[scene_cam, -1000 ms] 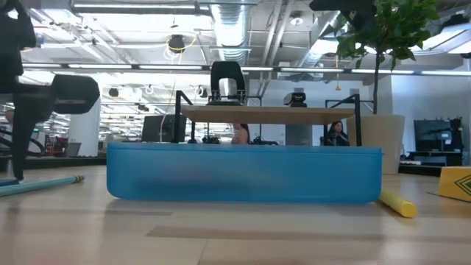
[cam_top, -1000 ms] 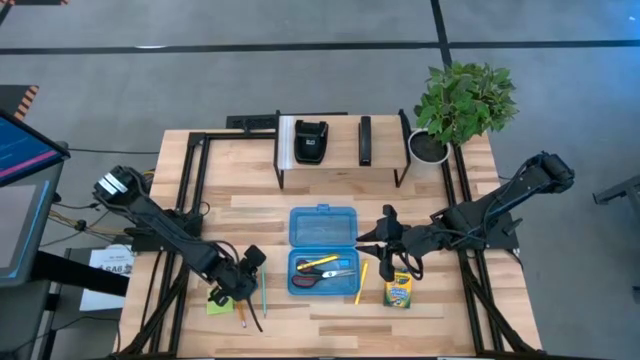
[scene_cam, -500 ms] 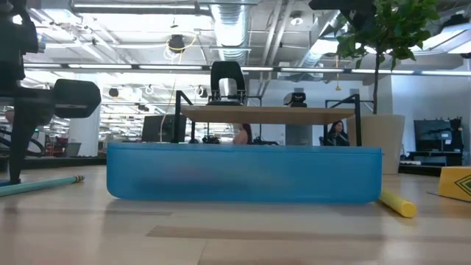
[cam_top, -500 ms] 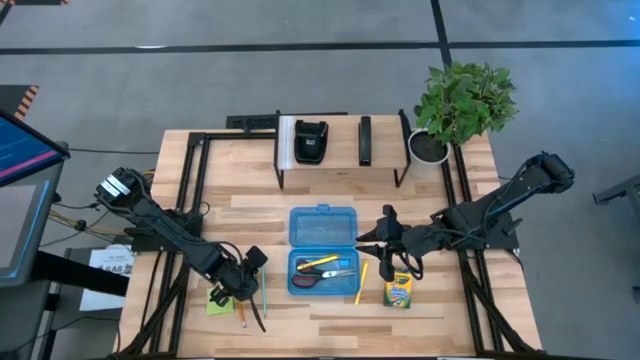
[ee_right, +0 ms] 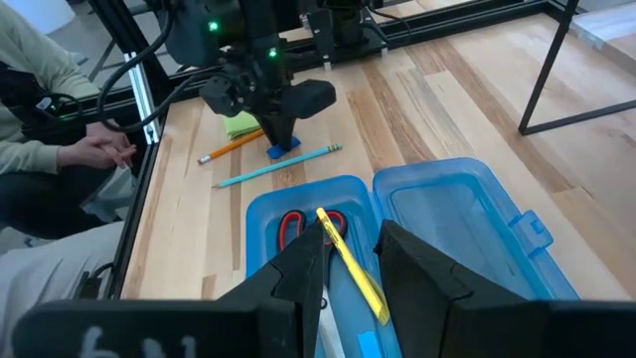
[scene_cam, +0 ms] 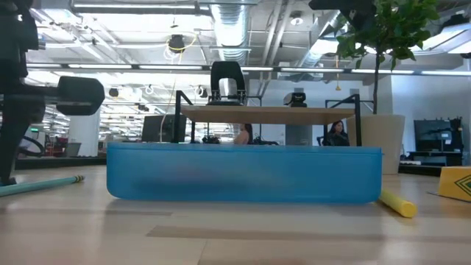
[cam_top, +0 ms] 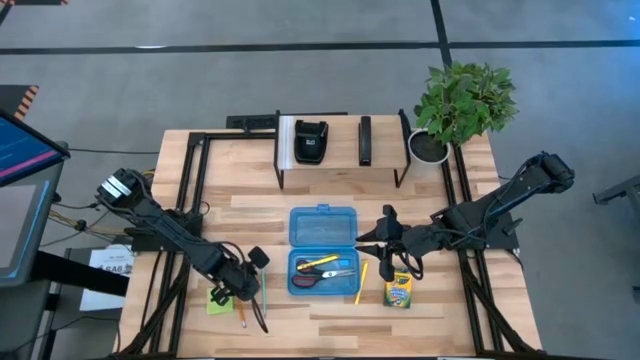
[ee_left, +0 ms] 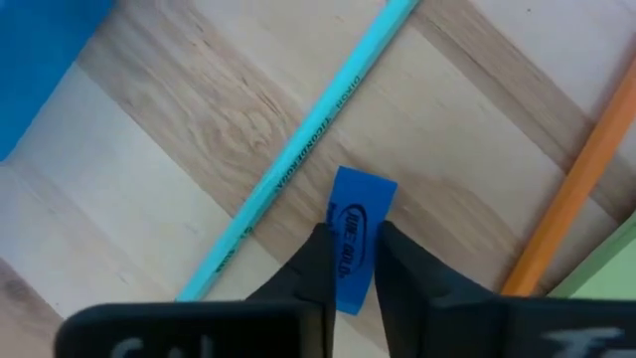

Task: Pack school essentials
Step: Put the blue eraser into the supply box

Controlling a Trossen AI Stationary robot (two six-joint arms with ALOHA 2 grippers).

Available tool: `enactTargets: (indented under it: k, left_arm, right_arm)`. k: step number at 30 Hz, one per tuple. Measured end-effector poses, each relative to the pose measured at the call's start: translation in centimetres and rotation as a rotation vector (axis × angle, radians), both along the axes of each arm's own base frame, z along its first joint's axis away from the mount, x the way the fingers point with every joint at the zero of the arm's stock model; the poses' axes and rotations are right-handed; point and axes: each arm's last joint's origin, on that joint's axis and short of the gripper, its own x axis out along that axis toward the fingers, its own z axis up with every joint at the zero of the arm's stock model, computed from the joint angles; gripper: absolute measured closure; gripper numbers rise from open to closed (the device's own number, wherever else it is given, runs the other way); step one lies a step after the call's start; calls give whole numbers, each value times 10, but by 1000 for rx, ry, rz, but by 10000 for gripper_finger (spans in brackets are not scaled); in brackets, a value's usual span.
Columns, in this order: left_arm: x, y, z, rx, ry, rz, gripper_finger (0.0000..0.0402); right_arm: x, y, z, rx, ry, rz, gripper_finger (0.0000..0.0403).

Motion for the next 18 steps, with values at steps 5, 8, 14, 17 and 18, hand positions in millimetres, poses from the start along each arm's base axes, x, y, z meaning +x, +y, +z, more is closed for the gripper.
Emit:
enactTargets:
  k: [5,8,14,17,18]
  left_arm:
    - [3,-3,6,0,10,-3,398]
    - [4,-4,8,0,12,0,401]
    - [7,-5,12,10,-6,5,400]
    - [7,-4,12,12,-7,6,400]
    - [7,-4,12,12,-6,7,400]
  right_arm:
    - [0,0,0,6,0,-2,282]
    - [0,0,0,8,0,-3,282]
    - [0,0,0,8,0,-3,282]
    - [0,0,0,8,0,-3,282]
    - [0,0,0,8,0,-3,282]
